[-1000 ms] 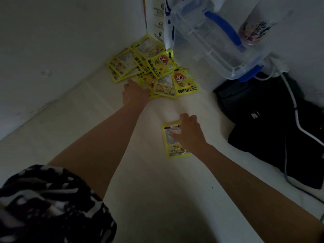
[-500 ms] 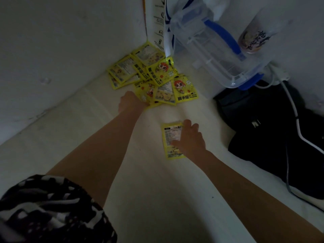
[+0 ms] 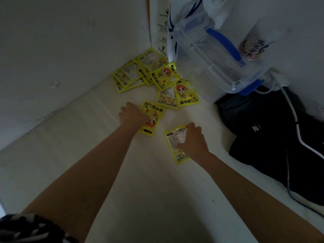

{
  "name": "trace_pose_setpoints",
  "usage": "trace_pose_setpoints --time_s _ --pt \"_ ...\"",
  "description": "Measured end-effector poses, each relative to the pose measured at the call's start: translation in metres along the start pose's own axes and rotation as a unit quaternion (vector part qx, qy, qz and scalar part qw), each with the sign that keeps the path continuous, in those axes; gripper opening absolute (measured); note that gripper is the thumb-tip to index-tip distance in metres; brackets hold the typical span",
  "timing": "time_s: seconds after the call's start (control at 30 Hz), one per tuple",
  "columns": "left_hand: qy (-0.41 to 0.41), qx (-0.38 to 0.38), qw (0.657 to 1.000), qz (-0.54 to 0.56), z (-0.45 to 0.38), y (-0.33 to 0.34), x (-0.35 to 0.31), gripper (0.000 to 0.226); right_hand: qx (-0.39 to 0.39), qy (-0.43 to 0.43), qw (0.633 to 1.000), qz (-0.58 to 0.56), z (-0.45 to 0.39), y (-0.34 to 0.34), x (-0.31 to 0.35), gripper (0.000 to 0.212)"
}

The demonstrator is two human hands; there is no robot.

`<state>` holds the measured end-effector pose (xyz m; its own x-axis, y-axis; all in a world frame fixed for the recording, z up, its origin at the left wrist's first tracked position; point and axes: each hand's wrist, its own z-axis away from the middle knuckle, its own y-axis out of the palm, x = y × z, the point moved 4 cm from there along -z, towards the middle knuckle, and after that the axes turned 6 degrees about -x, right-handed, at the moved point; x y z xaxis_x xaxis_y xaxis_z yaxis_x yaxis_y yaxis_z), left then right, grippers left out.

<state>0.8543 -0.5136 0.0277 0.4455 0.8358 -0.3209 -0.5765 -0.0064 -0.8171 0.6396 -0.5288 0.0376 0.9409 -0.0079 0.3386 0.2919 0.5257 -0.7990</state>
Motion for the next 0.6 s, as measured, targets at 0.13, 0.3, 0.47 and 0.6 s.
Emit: trace_pose_setpoints --time_s 0.13,0.3,0.47,0.6 --pt "-0.007 0.012 0.999 0.029 0.005 0.008 -0.007 0.096 -0.023 -0.020 0.999 -0.035 -0.003 -0.004 -0.003 0.055" --pt "-0.003 0.030 0.999 0.029 0.005 0.006 -0.003 0.090 -0.014 -0.040 0.998 -0.052 -0.006 -0.009 -0.001 0.054" --pt "0.000 0.065 0.998 -0.022 0.005 0.007 0.007 0.084 -0.021 -0.052 0.997 -0.058 -0.015 -0.018 0.008 0.050" --pt "0.020 0.069 0.997 -0.030 0.007 0.007 0.010 0.055 -0.027 -0.081 0.994 -0.069 -0.025 -0.030 0.017 0.044"
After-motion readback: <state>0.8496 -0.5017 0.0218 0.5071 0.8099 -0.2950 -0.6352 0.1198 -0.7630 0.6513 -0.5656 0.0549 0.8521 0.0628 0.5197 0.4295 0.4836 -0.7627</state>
